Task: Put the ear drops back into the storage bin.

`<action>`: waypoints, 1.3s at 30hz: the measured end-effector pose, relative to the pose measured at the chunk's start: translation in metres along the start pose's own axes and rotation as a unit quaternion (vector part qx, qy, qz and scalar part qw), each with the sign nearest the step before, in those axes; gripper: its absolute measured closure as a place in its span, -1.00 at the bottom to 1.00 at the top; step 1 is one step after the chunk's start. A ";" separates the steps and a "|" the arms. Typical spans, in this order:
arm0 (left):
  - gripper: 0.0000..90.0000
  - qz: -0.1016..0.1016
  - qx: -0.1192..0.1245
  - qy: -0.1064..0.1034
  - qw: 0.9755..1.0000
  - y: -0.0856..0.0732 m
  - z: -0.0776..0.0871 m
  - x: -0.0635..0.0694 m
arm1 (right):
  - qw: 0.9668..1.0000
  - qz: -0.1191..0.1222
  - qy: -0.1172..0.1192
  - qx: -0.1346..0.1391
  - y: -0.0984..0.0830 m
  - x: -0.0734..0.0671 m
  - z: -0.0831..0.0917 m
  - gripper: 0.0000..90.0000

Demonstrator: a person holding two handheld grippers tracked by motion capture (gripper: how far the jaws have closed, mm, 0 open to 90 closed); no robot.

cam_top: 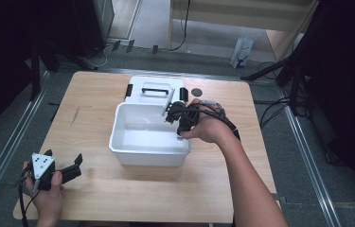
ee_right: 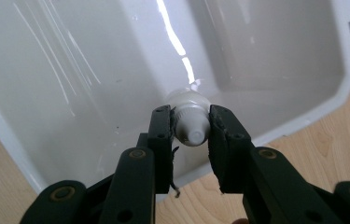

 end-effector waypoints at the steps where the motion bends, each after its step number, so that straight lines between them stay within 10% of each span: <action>1: -0.99 0.000 0.001 0.001 1.000 0.000 0.000 0.000 | 1.000 0.006 -0.001 -0.002 0.000 -0.001 -0.003 0.60; 22: -0.99 -0.006 0.002 0.000 1.000 0.000 0.001 0.001 | 0.998 0.040 -0.004 -0.049 -0.005 -0.013 -0.036 0.49; 39: -0.99 -0.007 0.002 -0.001 1.000 0.000 0.000 0.002 | 0.999 -0.019 0.002 0.032 0.004 -0.008 -0.007 0.00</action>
Point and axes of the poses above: each handheld gripper's, and its own axes: z roughly backward along the jaws, y roughly out of its top, x roughly to its right, the point moved 9 cm from there along -z, roughly forward along the jaws, and after that the axes turned 7 degrees about -y, right-handed, at the moved point
